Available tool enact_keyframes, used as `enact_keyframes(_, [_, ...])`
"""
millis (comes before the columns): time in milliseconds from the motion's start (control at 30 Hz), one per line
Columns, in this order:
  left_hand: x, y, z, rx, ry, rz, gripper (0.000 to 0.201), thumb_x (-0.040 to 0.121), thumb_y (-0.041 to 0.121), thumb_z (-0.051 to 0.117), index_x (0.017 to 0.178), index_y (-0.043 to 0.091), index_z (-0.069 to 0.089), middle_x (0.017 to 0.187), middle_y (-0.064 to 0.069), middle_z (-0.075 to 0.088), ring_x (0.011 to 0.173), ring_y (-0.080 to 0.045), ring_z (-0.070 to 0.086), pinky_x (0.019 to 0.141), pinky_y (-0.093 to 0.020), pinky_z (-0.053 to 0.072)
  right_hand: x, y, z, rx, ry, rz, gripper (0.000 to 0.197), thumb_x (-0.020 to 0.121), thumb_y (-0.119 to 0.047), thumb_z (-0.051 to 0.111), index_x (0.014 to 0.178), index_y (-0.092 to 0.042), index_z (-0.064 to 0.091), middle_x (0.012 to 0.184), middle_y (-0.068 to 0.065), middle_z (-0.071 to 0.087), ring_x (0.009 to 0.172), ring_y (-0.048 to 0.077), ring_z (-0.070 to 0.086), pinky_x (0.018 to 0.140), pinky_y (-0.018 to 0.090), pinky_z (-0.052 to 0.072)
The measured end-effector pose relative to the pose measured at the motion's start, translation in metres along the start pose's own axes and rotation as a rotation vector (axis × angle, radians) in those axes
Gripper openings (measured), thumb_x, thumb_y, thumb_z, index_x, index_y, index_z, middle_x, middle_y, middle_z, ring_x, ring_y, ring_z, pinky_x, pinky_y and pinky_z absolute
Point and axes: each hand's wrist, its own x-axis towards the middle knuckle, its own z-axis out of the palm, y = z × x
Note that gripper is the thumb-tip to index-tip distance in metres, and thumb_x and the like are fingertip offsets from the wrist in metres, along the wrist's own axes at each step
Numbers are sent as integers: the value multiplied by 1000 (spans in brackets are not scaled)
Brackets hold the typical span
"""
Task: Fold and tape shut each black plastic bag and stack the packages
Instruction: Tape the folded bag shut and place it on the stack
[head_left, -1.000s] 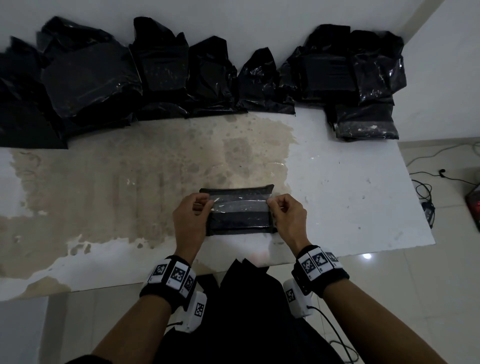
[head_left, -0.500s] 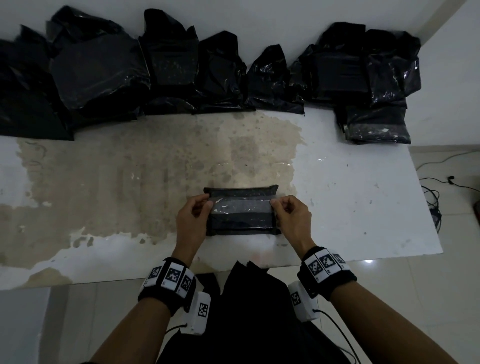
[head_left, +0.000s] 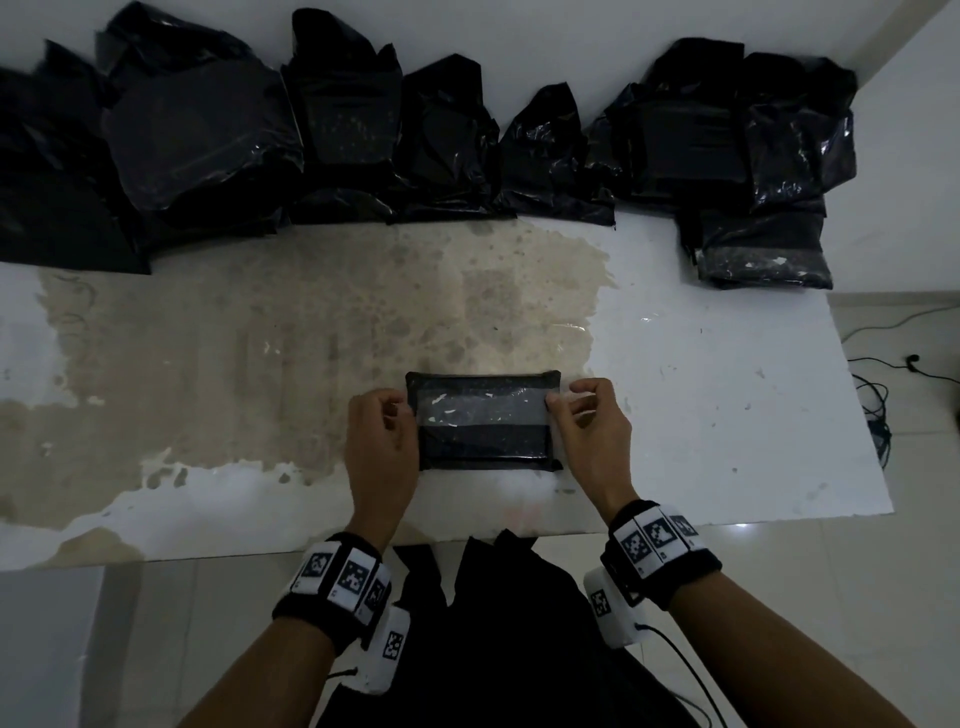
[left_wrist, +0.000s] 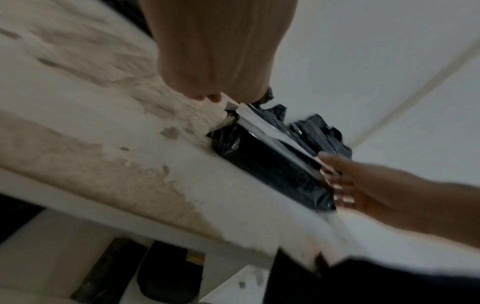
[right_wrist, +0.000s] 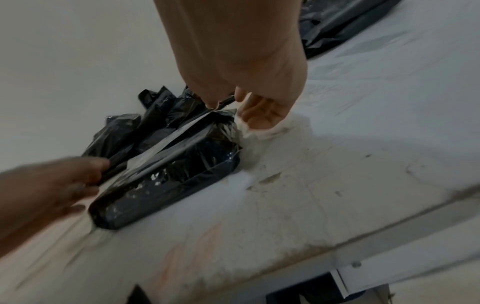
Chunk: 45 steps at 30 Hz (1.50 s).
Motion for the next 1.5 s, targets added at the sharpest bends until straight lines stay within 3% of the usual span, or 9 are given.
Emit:
enact_keyframes(200, [-15,0,16,445,-409,606,50,105,27,33,145,2,48,153,-13,43,147,-29,31,121,-42,22,-19,-3,11,-452,-2,-631,37,100,-36,54,125,-11,64,121,11,60,110,30,54,90,43,46])
enact_keyframes(333, [-19,-7,23,653,-523,664,57,108,32,21,154,-1,31,164,-18,24,153,-34,19,121,-53,22,-34,13,33,-733,-261,-864,61,109,-42,34,149,3,43,157,21,40,150,35,31,121,48,29])
enact_keyframes(467, [-17,-9,20,714,-564,667,60,108,36,20,156,2,25,166,-17,16,154,-34,13,121,-52,22,-36,24,38,-869,-345,-864,71,110,-49,26,156,4,24,166,21,18,155,32,14,125,47,22])
enact_keyframes(733, [-25,-17,9,592,-588,440,69,108,44,18,156,-6,11,165,-26,-2,155,-37,2,124,-47,22,-40,31,26,-790,-237,-660,74,107,-49,32,157,6,19,167,22,13,156,31,9,124,46,23])
enact_keyframes(933, [-30,-15,10,355,-535,278,73,106,46,22,158,-1,2,166,-9,-20,156,-21,1,119,-28,25,-46,24,32,-526,-247,-564,72,109,-46,26,157,7,14,168,21,5,157,31,3,127,43,17])
enact_keyframes(1100, [-29,-18,14,277,-517,201,73,104,47,19,159,4,-2,168,-6,-15,155,-12,-5,124,-28,12,-49,18,41,-379,-199,-456,71,109,-47,22,159,3,13,169,16,2,157,25,2,127,34,11])
enact_keyframes(1300, [-22,-17,9,274,-508,108,74,102,50,16,160,9,-3,169,-5,0,153,-13,6,123,-27,5,-44,15,41,-258,-201,-304,75,105,-54,21,161,-5,8,169,9,3,155,12,5,124,23,13])
enact_keyframes(1433, [-19,-8,13,205,-484,16,71,103,44,21,160,8,3,169,-6,7,153,-16,10,123,-27,7,-35,25,30,-348,-168,-349,69,106,-43,25,159,-1,17,156,19,40,138,32,45,111,41,40])
enact_keyframes(1500, [-18,-3,17,120,-440,-42,71,102,44,23,160,6,9,167,-7,13,152,-17,13,124,-30,13,-32,23,24,-433,-159,-317,70,103,-45,22,159,-3,19,145,16,52,130,32,48,101,45,41])
